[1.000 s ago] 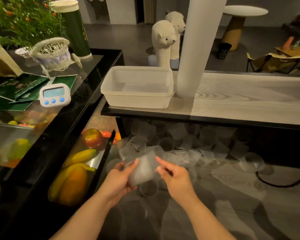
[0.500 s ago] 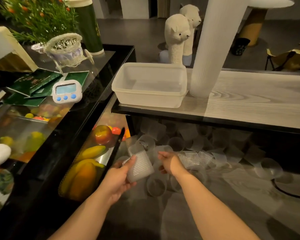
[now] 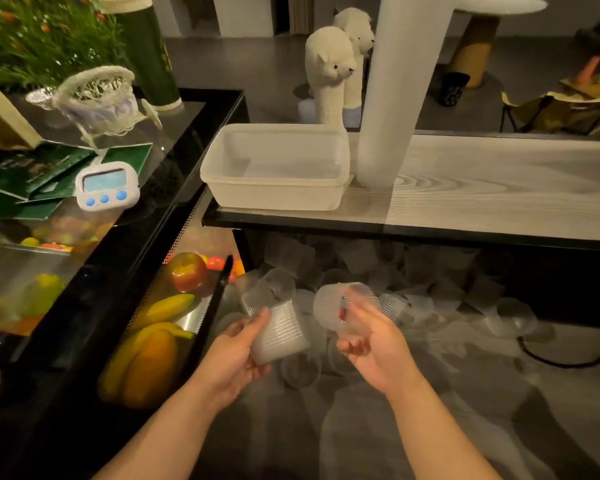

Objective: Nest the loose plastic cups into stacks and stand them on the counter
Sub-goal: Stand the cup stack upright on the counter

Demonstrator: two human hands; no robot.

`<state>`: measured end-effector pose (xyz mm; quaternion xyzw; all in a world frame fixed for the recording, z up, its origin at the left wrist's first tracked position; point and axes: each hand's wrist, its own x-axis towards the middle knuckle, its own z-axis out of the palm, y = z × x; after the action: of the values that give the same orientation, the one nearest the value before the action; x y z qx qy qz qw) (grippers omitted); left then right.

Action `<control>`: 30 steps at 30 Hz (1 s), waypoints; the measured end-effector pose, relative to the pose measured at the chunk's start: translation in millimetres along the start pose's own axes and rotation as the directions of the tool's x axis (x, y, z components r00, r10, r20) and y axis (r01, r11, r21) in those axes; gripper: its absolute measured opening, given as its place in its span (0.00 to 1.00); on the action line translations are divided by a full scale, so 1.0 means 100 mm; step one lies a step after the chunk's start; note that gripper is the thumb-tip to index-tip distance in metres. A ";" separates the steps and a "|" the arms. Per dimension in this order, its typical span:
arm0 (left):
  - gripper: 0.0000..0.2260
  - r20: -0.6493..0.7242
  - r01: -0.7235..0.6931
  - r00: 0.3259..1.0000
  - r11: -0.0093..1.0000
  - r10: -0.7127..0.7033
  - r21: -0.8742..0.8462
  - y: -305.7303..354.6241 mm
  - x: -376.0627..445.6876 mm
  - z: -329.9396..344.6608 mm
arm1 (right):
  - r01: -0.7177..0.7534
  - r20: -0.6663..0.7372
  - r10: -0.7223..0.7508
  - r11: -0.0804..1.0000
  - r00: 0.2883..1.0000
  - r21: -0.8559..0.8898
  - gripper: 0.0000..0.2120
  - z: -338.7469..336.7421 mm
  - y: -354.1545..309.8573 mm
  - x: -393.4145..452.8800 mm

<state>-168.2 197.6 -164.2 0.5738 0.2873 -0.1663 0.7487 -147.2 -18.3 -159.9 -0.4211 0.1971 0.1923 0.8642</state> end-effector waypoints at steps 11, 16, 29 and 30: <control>0.20 0.161 -0.021 0.987 0.987 -0.004 0.157 0.10 -0.11 0.26 | -0.135 0.060 0.161 0.942 0.985 -0.308 0.13 -0.12 -0.05 -0.19; 0.21 0.154 -0.050 0.988 0.975 0.017 0.215 0.07 -0.12 0.28 | -0.139 0.129 0.187 0.939 0.974 -0.315 0.16 -0.15 -0.04 -0.17; 0.21 0.169 0.020 0.985 0.989 -0.045 0.146 0.12 -0.05 0.22 | -0.010 -0.014 0.001 0.754 1.000 -0.657 0.16 -0.07 0.10 0.34; 0.20 0.146 0.028 0.988 0.992 -0.046 0.125 0.15 -0.03 0.20 | 0.021 -0.115 -0.123 0.768 0.986 -0.640 0.13 -0.10 0.04 0.49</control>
<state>-157.5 182.3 -147.5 0.5992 0.2305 -0.2397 0.7283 -108.8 -15.9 -192.5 -0.7093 0.1685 0.1823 0.6598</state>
